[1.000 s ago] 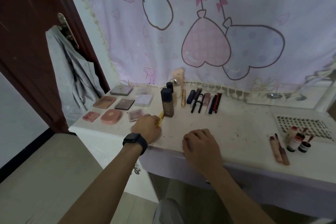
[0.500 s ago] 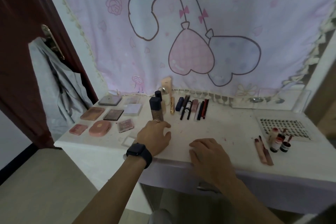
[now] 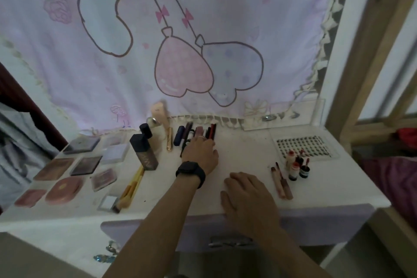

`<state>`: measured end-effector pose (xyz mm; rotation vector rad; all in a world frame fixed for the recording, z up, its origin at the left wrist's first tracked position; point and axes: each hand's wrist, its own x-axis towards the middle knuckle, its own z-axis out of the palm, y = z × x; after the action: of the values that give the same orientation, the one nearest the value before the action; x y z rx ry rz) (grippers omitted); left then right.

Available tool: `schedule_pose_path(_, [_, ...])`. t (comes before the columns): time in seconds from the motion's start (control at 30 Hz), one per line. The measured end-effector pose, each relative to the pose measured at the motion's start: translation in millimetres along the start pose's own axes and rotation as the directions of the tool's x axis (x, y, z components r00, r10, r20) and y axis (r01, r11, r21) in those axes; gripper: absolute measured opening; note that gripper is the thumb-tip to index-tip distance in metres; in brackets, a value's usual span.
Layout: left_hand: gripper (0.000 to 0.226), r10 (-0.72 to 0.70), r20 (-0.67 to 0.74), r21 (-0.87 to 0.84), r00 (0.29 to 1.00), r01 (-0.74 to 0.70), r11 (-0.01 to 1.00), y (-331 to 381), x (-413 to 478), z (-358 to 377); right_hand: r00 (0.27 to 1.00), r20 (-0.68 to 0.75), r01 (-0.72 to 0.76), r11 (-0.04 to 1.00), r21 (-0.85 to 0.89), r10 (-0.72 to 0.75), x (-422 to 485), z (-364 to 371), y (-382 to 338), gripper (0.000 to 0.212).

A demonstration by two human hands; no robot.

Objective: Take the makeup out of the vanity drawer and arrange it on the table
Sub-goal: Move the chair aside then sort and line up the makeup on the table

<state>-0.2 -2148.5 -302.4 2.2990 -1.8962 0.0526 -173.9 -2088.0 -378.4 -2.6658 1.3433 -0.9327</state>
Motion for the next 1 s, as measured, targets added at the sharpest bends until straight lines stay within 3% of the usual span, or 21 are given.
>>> schedule_pose_path(0.3, [0.032,-0.049,-0.037,0.084,0.998,0.052,0.995,12,12,11,1.000,-0.002,-0.019,0.999,0.043,0.019,-2,5,0,0.036])
schedule_pose_path(0.57, [0.017,-0.141,0.077,0.026,0.987,0.139,0.990,20,12,-2,0.999,-0.022,-0.029,0.999,0.033,0.030,-1,0,-1,0.030])
schedule_pose_path(0.73, [0.026,-0.116,0.126,0.037,0.985,0.112,0.993,14,1,-8,0.999,-0.015,-0.036,0.999,0.009,0.036,-1,-3,-2,0.032])
schedule_pose_path(0.83, [0.047,-0.116,0.088,-0.020,0.989,0.118,0.993,8,-16,-10,0.999,-0.012,-0.030,1.000,0.002,0.030,-1,-2,-2,0.034])
schedule_pose_path(0.9, [0.038,-0.139,0.058,-0.084,0.989,0.144,0.986,2,-31,-12,1.000,-0.009,-0.030,0.999,-0.010,0.030,-1,0,0,0.036])
schedule_pose_path(1.0, [0.028,-0.183,0.022,-0.339,0.983,0.179,0.924,-12,-61,-12,0.999,-0.009,-0.032,0.999,-0.025,0.032,-1,2,-1,0.041])
